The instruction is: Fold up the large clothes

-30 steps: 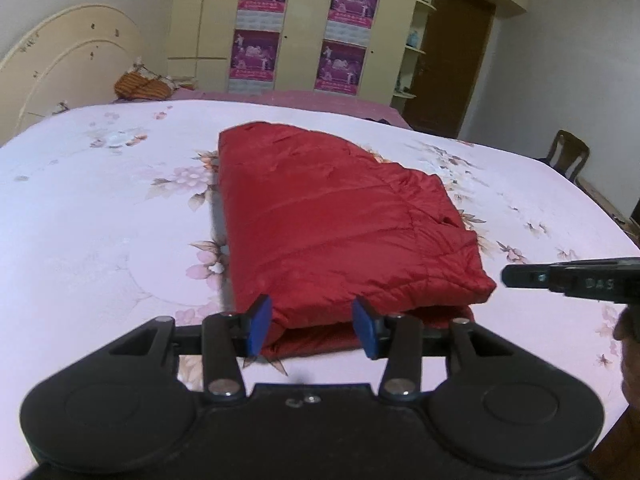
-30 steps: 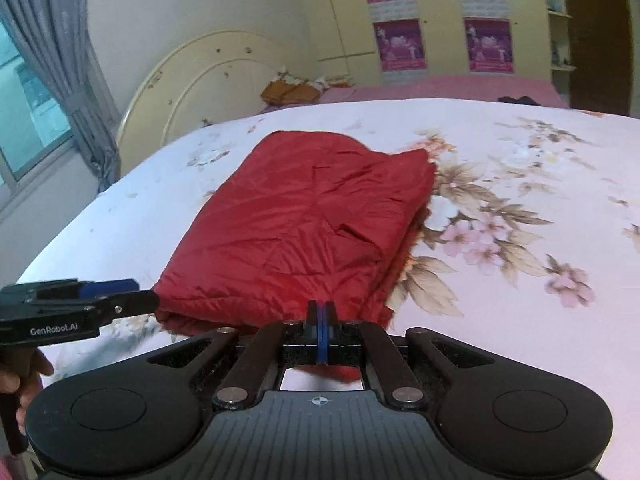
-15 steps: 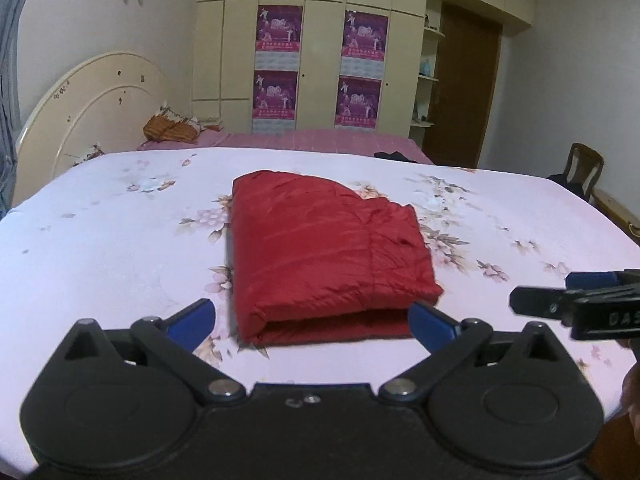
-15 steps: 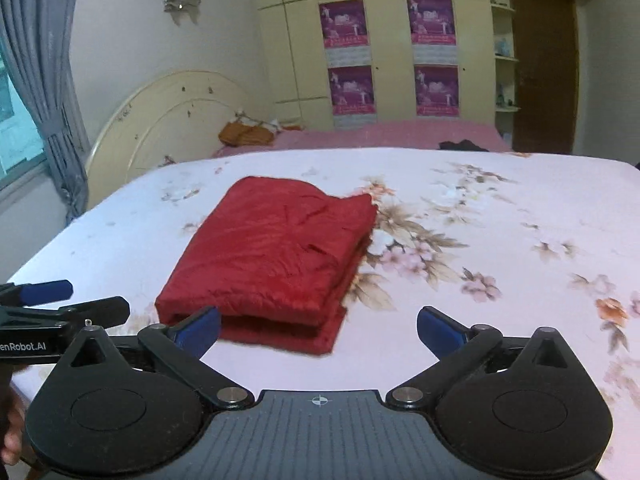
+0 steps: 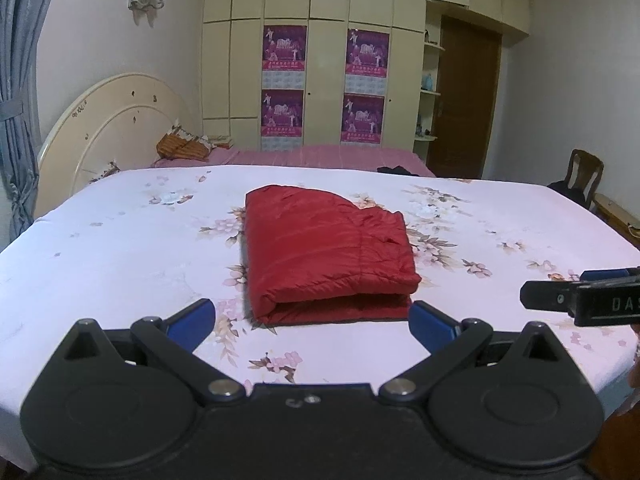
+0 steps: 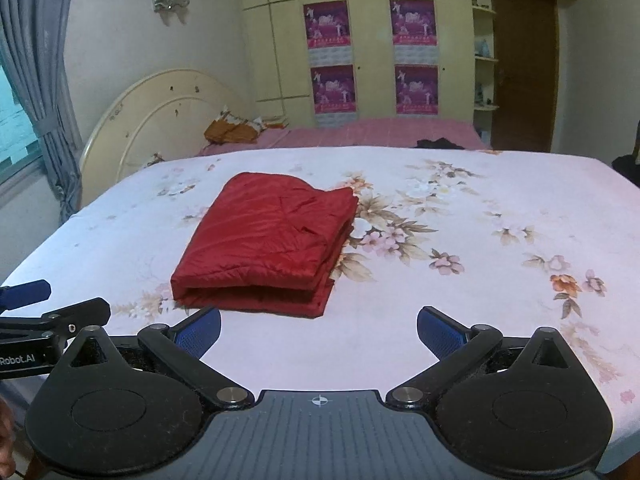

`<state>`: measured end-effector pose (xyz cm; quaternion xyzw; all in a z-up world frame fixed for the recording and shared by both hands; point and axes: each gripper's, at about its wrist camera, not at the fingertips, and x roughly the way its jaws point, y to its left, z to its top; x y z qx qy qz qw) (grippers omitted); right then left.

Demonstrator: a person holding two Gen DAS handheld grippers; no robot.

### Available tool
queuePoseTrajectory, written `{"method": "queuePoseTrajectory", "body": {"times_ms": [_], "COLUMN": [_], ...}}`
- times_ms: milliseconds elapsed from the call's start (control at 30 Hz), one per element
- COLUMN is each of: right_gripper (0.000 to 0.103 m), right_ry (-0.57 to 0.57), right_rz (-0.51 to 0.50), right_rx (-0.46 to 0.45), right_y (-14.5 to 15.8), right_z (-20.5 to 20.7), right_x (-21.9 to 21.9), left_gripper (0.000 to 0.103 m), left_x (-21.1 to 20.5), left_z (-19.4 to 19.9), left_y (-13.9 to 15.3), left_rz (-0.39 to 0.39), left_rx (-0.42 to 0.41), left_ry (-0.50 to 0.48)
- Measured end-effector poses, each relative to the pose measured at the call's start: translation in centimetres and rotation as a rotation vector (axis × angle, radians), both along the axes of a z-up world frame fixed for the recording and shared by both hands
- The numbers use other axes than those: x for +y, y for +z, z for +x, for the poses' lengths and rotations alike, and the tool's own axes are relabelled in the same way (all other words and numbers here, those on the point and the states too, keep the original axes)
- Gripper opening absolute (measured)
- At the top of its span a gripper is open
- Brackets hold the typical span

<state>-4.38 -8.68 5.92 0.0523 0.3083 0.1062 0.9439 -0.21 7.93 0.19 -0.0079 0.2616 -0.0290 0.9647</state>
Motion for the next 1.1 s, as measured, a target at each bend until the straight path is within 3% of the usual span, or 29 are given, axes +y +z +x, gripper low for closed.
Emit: {"method": "queuePoseTrajectory", "body": {"times_ms": [433,1100], "right_gripper": [0.103,0.103], "right_ry": [-0.008,-0.029], "right_rz": [-0.003,0.004], "right_rx": [-0.036,-0.042], "right_y": [1.7,2.2], "right_z": [-3.3,-3.5], "right_x": [-0.2,-0.7], "left_gripper": [0.103,0.103], "left_x": [-0.4,-0.8], "left_z": [-2.4,-2.2], "left_y": [1.3,1.7], "left_rz": [-0.023,-0.002], "left_rx": [-0.041,-0.043], "left_ry": [-0.012,-0.032]}}
